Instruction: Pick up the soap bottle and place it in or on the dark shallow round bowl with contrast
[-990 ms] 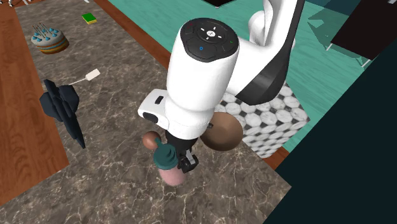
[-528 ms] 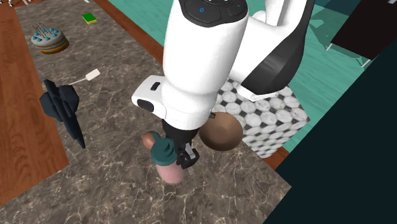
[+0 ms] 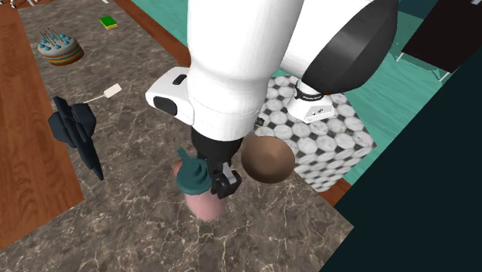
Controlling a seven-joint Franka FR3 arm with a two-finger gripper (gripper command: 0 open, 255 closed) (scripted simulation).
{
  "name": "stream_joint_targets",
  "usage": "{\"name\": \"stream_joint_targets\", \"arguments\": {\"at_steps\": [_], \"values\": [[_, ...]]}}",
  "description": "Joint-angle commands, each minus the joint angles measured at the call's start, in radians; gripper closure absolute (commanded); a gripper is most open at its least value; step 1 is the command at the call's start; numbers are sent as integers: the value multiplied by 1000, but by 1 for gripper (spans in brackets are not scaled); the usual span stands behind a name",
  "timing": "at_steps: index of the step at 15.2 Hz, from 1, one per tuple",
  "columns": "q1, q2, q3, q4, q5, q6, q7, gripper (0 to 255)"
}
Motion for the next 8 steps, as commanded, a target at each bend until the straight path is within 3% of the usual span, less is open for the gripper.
{"name": "stream_joint_targets", "arguments": {"at_steps": [1,4,8], "values": [[-1,-10,-1,19,11,-25,-10,255],[1,-173,-27,-95,143,-22,-90,255],[56,-370,-97,-224,275,-54,-174,255]]}}
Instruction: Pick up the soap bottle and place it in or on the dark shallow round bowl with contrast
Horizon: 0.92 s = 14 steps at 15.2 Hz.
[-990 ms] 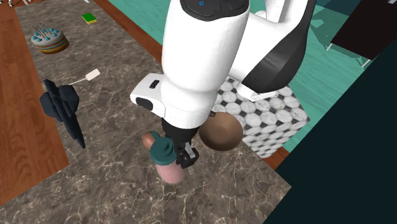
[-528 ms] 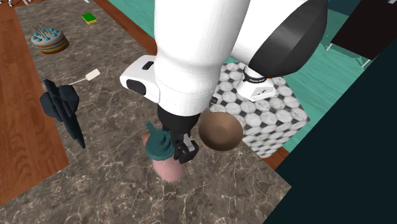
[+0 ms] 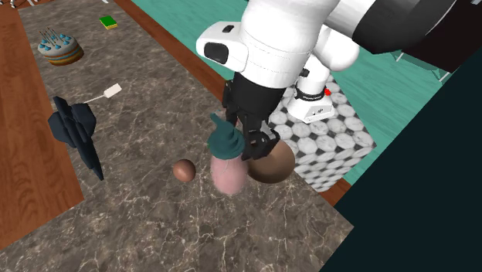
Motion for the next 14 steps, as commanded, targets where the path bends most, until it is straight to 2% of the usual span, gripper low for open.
{"name": "stream_joint_targets", "arguments": {"at_steps": [1,6,12,14], "values": [[30,-88,-33,-60,52,-17,-33,255],[120,-304,-119,-185,136,-104,-87,255],[219,-546,-203,-294,178,-247,-111,255],[224,-549,-196,-322,184,-222,-110,255]]}}
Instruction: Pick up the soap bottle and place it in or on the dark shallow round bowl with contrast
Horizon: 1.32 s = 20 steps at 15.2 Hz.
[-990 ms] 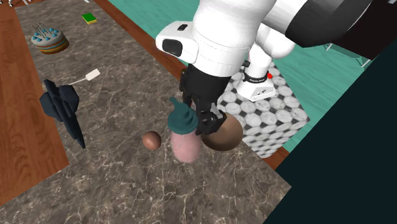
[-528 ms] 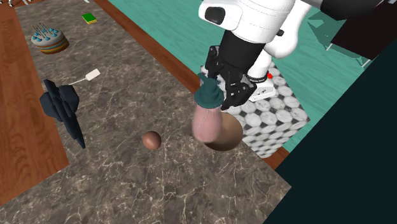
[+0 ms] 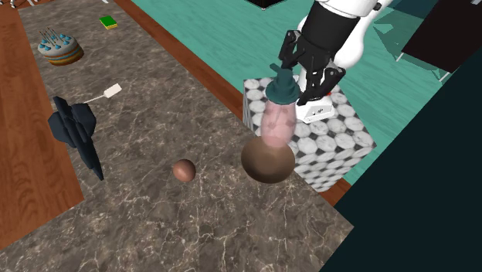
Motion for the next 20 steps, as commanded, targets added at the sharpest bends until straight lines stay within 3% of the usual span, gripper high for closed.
{"name": "stream_joint_targets", "arguments": {"at_steps": [1,20], "values": [[6,-10,2,-28,6,17,-1,255],[38,16,94,-259,78,273,16,255]]}}
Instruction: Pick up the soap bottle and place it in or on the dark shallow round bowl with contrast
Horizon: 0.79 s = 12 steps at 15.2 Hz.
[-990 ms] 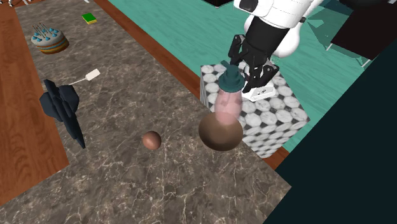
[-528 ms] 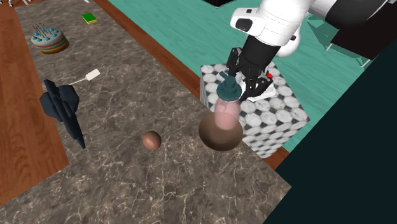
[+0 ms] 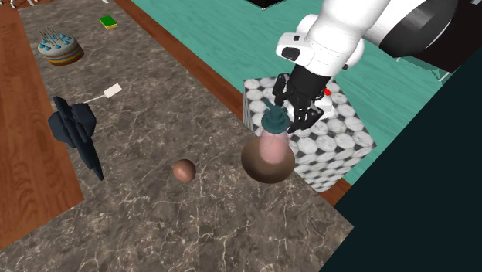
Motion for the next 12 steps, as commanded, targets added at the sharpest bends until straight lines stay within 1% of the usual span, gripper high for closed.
{"name": "stream_joint_targets", "arguments": {"at_steps": [1,3,10,11,12], "values": [[4,7,12,-24,9,31,3,255],[5,15,21,-38,15,53,5,255],[5,14,21,-38,15,53,5,255],[5,14,21,-38,15,53,5,0],[5,14,21,-39,15,53,5,0]]}}
